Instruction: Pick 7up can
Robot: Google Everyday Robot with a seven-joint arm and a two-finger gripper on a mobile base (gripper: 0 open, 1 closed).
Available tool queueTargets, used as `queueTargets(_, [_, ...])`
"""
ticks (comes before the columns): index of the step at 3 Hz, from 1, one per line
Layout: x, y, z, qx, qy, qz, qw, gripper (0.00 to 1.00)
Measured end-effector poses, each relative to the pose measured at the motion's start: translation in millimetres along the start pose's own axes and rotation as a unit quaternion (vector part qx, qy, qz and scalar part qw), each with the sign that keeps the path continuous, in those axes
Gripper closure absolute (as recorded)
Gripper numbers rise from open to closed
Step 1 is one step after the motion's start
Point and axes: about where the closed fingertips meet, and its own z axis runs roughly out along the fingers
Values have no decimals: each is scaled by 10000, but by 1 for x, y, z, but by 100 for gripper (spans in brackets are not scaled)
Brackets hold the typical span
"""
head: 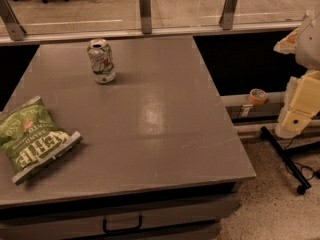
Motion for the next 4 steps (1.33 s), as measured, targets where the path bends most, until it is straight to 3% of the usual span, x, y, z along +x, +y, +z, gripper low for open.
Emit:
queueTargets(1, [0, 0, 0, 1, -1, 0, 10000, 0])
queueTargets(2, [-31, 3, 4, -63, -466, -205, 9987, 0])
queueTargets(3, [-89, 15, 19, -125, -1163, -570, 9915, 0])
queueTargets(4, [-141, 19, 48, -327, -1929, -526, 9793, 0])
